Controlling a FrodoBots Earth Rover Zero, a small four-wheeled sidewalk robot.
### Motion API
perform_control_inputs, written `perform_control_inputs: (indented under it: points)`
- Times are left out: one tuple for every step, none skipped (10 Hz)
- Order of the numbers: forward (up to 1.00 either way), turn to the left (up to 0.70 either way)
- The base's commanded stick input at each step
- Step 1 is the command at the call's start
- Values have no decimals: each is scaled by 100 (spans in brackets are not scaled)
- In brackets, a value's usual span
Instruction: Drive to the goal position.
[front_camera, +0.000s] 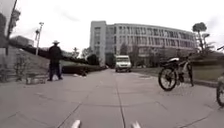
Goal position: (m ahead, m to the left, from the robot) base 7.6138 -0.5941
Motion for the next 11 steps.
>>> perform_control_inputs:
  points:
    - [70,0]
    - [70,0]
    - [70,0]
    - [70,0]
    - [70,0]
    - [70,0]
    - [70,0]
    - [70,0]
    - [70,0]
    - [70,0]
    - [70,0]
